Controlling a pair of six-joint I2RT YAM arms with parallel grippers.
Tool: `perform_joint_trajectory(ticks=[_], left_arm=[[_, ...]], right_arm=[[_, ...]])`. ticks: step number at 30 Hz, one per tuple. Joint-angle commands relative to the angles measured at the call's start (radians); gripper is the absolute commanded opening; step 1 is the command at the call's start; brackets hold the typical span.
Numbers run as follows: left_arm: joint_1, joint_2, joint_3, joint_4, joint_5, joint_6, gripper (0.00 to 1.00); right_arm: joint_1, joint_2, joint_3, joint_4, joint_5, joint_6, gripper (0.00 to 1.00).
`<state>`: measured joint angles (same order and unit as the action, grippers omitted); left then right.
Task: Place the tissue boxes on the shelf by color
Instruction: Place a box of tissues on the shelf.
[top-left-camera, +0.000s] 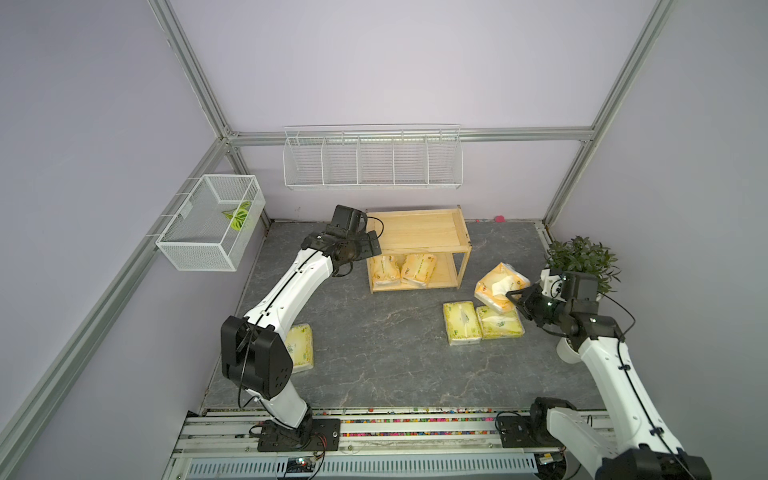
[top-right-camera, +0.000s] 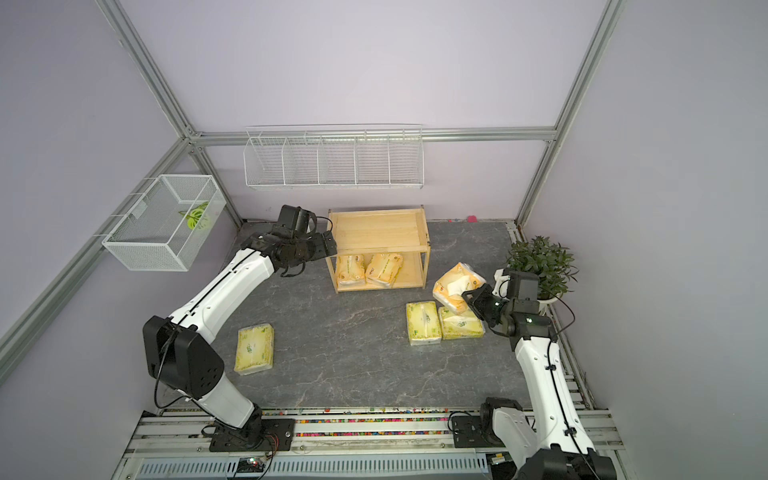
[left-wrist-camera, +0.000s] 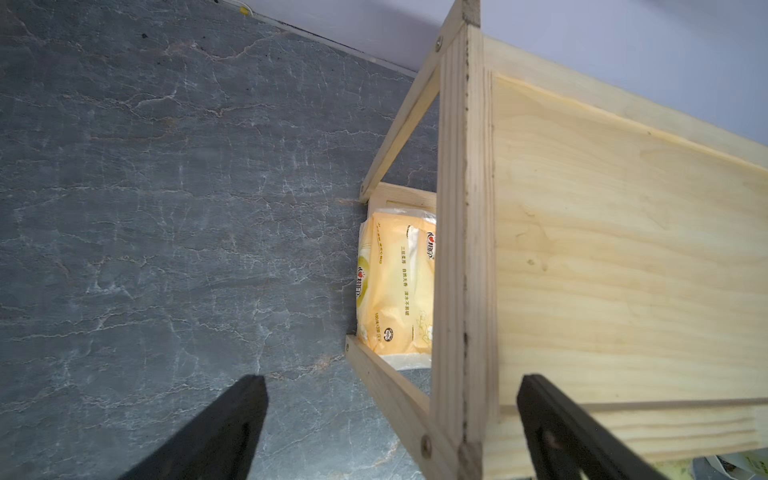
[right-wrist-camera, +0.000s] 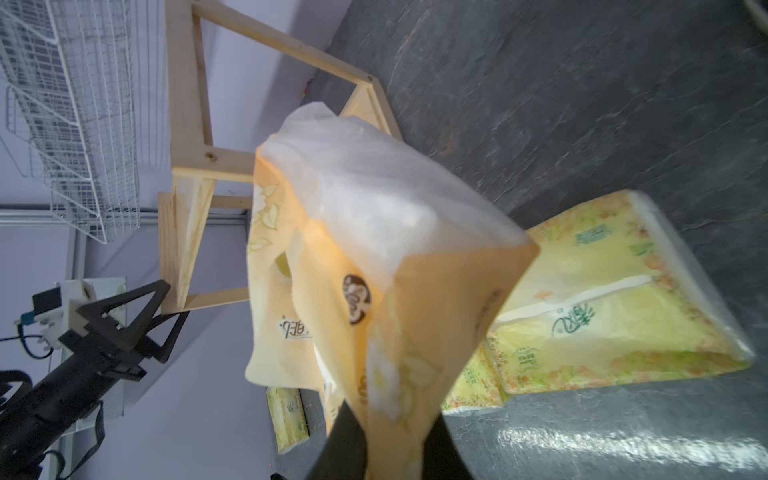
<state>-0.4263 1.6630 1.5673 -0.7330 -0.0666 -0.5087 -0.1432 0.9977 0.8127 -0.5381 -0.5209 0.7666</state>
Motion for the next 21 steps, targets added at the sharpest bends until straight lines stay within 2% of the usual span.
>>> perform_joint_trajectory(ticks=[1,10,15,21], left_arm=[[0.003,0.014,0.026,0.0,0.005,0.027,1.0],[0.004,0.02,0.036,0.021,0.035,0.043,1.0],[0.006,0.035,0.057,0.02,0.054,0.047,1.0],[0.005,0.047,0.078,0.02,0.074,0.057,1.0]], right_arm=[[-0.028,0.095,0.058,-0.026,0.012,-0.064,0.15],[-0.035,0.464,0.291,0.098,0.038,-0.071,0.15],[-0.028,0.643,0.427,0.1,-0.057,-0.105,0.15],[0.022,0.813,0.597,0.011,-0.115,-0.2,0.15]])
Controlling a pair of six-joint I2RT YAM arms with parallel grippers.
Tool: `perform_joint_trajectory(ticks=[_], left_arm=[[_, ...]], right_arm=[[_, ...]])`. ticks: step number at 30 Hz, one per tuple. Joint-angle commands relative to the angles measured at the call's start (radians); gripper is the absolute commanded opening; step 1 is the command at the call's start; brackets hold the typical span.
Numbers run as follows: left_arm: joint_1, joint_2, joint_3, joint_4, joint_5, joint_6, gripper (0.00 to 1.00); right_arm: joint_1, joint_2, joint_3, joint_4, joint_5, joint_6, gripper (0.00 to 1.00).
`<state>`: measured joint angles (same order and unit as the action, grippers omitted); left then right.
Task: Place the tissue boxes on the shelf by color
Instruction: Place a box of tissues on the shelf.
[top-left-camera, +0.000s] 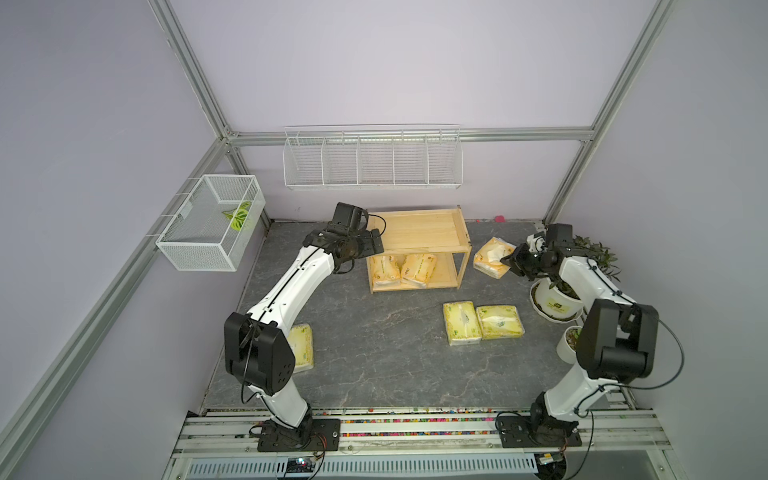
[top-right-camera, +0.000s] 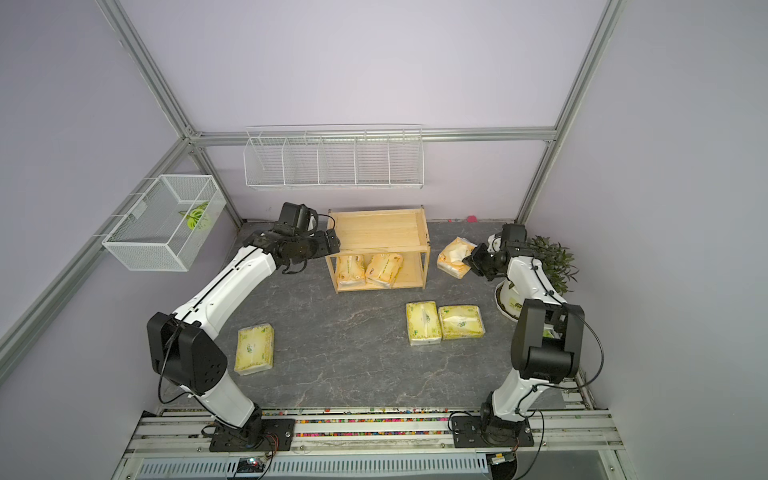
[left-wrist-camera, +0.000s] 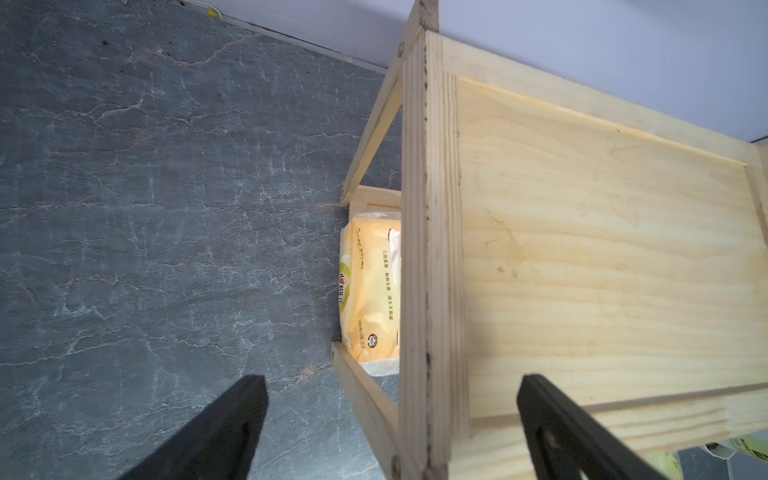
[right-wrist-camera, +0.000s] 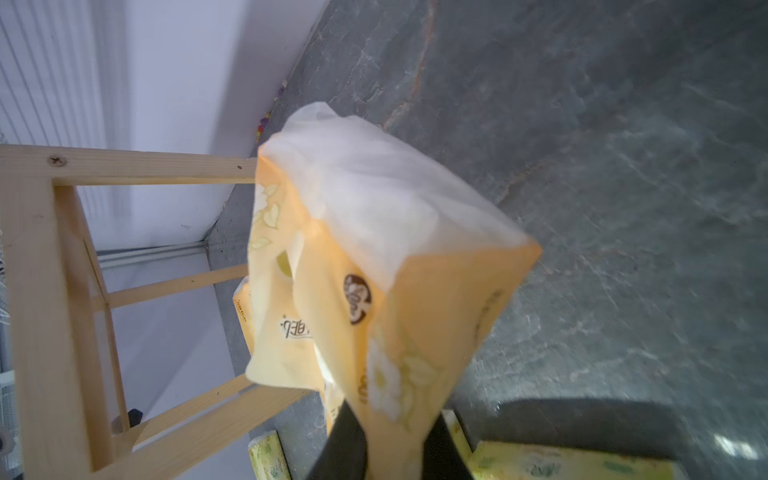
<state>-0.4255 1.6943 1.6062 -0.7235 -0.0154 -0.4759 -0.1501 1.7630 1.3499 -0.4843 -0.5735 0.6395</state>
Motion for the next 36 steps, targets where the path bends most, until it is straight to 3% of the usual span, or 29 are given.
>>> perform_joint_trajectory(ticks=[1,9,19,30,36], left_arm=[[0.004,0.019,0.047,0.005,0.026,0.027,1.0],[0.008,0.018,0.066,-0.008,0.039,0.057,1.0],[0.019,0.033,0.07,-0.004,0.069,0.08,1.0],[0.019,0.081,0.119,-0.014,0.107,0.102,1.0],[0.019,0.091,0.124,-0.013,0.119,0.108,1.0]], right_arm=[[0.043,0.076,0.088,-0.053,-0.069,-0.087,0.15],[0.162,0.256,0.296,-0.176,-0.107,-0.185,0.14],[0.253,0.239,0.24,-0.181,-0.091,-0.218,0.14],[0.23,0.378,0.416,-0.386,-0.009,-0.323,0.11],[0.23,0.432,0.431,-0.401,-0.059,-0.336,0.11]])
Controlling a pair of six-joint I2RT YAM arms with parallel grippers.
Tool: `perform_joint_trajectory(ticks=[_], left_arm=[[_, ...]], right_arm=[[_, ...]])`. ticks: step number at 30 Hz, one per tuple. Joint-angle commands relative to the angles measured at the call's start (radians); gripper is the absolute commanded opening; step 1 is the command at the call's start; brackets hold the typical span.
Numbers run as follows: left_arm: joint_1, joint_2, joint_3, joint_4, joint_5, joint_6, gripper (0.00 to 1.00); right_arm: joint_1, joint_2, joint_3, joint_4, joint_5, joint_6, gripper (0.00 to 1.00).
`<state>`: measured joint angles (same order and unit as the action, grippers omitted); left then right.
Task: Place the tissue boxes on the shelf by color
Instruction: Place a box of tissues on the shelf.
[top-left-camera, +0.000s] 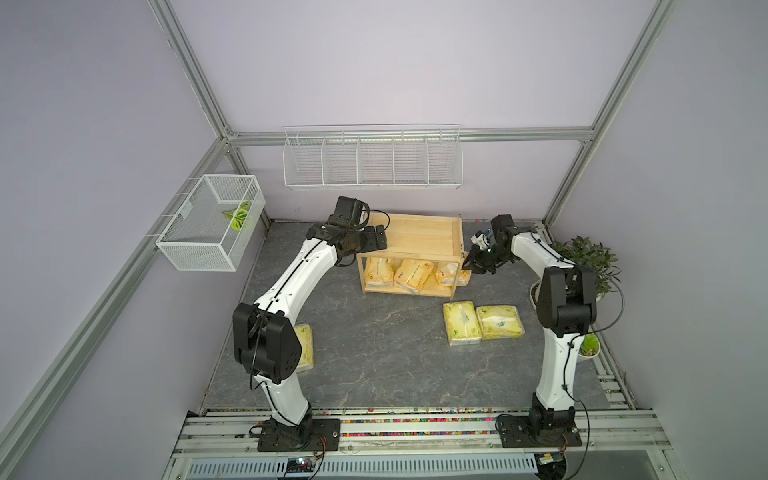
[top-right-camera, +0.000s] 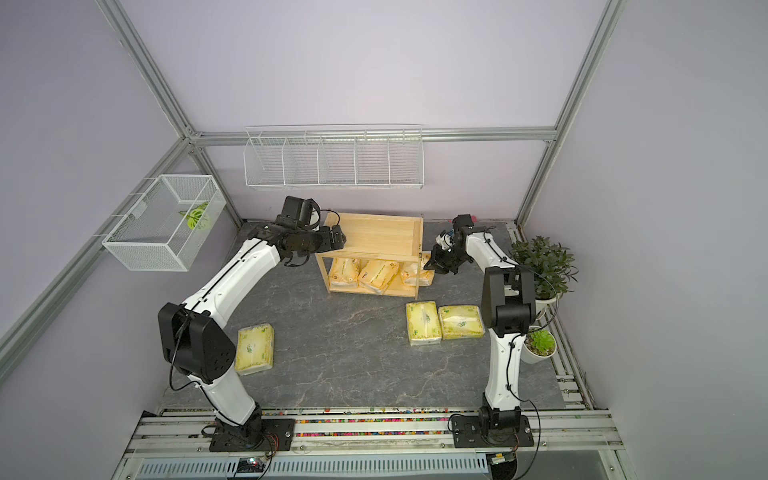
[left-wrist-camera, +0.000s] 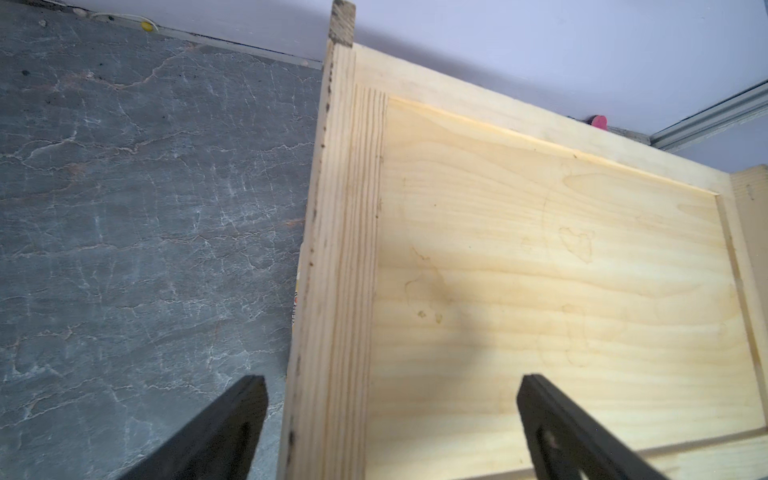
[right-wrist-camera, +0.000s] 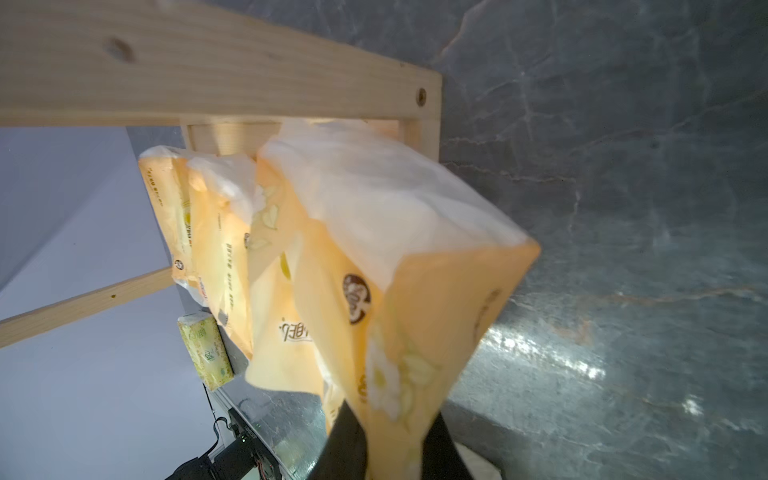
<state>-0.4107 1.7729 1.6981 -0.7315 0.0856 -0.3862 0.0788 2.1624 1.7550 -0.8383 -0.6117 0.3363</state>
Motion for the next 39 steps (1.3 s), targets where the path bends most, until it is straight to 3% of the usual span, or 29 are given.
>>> perform_joint_trajectory(ticks=[1,16,18,21,24,29,35,39], left_arm=[[0.005,0.015,0.035,-0.002,0.021,0.019,1.0],[0.005,0.04,0.044,0.0,0.083,0.018,1.0],[0.005,0.043,0.045,0.001,0.086,0.018,1.0],[0.006,0.043,0.046,0.001,0.09,0.017,1.0],[0.006,0.043,0.046,0.0,0.092,0.018,1.0],[0.005,0.042,0.045,0.0,0.098,0.018,1.0],[0.006,0.034,0.042,-0.001,0.103,0.02,1.0],[0.006,0.034,0.041,-0.004,0.107,0.018,1.0]], right_arm=[[0.002,0.043,0.031,-0.047,-0.028,-0.031,0.11],[0.061,0.17,0.204,-0.092,-0.117,-0.028,0.12],[0.071,0.186,0.224,-0.103,-0.117,-0.029,0.21],[0.081,0.179,0.226,-0.105,-0.086,-0.027,0.5],[0.078,0.127,0.168,-0.062,-0.042,-0.007,0.65],[0.051,0.024,0.047,0.028,-0.013,0.044,0.73],[-0.004,-0.08,-0.107,0.148,0.035,0.116,0.74],[-0.009,-0.082,-0.114,0.159,0.057,0.129,0.73]])
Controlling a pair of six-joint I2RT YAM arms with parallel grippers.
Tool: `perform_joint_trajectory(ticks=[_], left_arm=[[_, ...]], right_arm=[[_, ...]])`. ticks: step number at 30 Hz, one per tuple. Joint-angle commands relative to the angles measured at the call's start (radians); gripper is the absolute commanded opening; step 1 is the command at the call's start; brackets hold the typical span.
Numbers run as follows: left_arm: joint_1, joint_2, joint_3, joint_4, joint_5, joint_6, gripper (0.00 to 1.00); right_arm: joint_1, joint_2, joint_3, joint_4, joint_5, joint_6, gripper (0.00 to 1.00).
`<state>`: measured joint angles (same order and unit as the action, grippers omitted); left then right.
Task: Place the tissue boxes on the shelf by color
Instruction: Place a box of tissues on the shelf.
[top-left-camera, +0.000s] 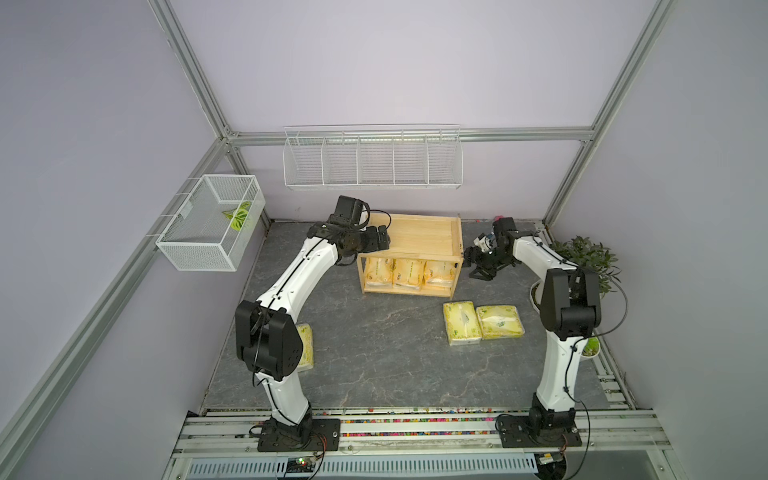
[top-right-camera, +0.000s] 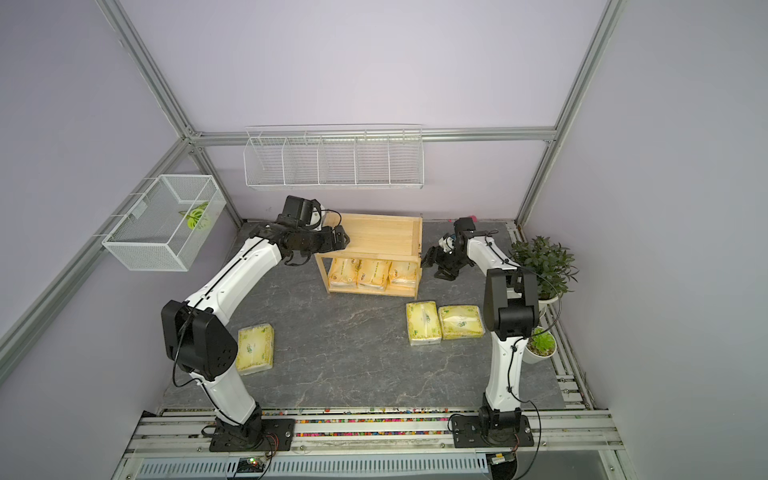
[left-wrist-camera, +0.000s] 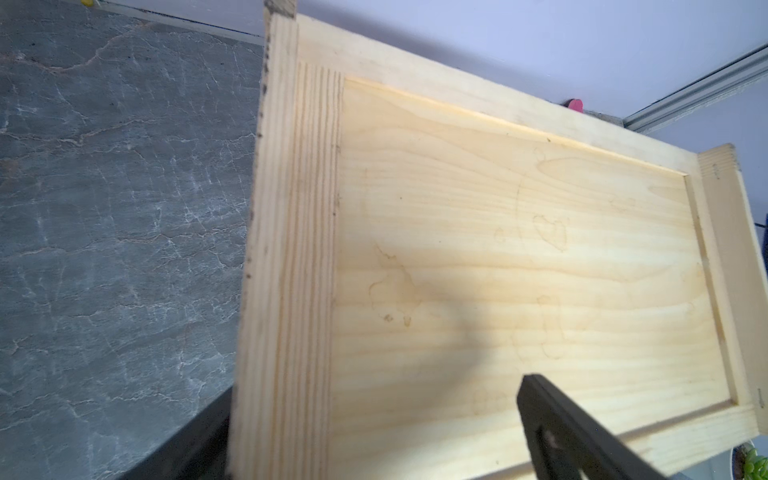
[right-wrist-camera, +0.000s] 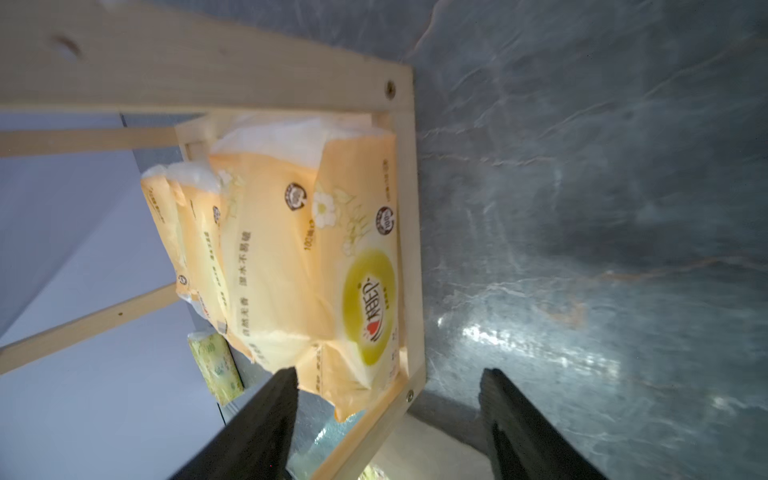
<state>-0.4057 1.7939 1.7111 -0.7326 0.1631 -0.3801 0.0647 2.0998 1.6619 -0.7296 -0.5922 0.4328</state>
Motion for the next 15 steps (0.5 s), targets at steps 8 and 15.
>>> perform_joint_trajectory(ticks=[8,15], left_arm=[[0.001,0.006,0.028,-0.001,0.029,0.012,1.0],[0.0,0.012,0.033,0.007,0.041,0.011,1.0]], right_arm=[[-0.014,0.028,0.044,0.03,0.167,0.108,0.69],[0.003,0.118,0.195,-0.091,0.263,0.073,0.68]])
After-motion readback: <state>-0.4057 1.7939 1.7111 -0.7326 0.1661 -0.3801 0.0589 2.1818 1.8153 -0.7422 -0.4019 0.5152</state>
